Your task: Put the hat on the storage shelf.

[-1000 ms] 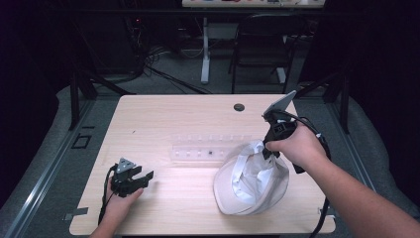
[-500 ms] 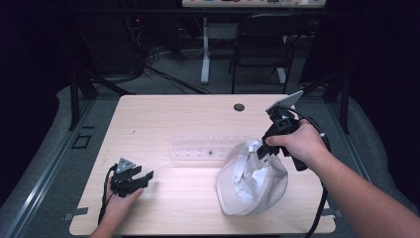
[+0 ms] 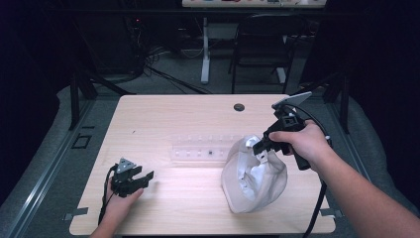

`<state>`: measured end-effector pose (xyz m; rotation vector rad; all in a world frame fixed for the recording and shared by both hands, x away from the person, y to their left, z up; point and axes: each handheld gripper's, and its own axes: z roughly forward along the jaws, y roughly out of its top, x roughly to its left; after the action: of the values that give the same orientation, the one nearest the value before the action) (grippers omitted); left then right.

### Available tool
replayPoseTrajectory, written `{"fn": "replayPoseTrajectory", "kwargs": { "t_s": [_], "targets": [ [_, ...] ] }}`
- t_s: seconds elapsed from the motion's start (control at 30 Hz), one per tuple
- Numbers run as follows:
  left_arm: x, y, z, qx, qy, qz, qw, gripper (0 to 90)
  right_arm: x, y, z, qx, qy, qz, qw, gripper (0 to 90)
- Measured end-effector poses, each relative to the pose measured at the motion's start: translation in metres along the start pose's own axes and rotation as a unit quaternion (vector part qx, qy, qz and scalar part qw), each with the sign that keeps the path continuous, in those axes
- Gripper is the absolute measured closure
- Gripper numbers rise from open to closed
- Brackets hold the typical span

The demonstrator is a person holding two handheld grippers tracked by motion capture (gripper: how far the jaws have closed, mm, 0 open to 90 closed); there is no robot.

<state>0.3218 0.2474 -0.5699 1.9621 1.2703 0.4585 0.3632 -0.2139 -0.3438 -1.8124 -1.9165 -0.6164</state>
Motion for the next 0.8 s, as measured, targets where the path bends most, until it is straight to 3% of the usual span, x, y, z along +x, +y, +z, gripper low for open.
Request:
{"fn": "replayPoseTrajectory", "kwargs": {
  "t_s": [0.23, 0.37, 0.8],
  "targets": [
    [-0.001, 0.000, 0.001, -0.005, 0.002, -0.002, 1.0000, 44.5, -0.001, 0.000, -0.005, -0.012, 0.053, 0.006, 0.9985, 82.1],
    [0.000, 0.000, 0.001, -0.003, 0.002, 0.000, 1.0000, 44.5, -0.005, 0.001, -0.008, -0.023, 0.105, 0.006, 0.9942, 82.1],
    [-0.002, 0.000, 0.001, -0.005, 0.005, 0.005, 1.0000, 44.2, -0.002, 0.011, -0.023, -0.060, 0.160, 0.002, 0.9853, 82.1]
  ]
}}
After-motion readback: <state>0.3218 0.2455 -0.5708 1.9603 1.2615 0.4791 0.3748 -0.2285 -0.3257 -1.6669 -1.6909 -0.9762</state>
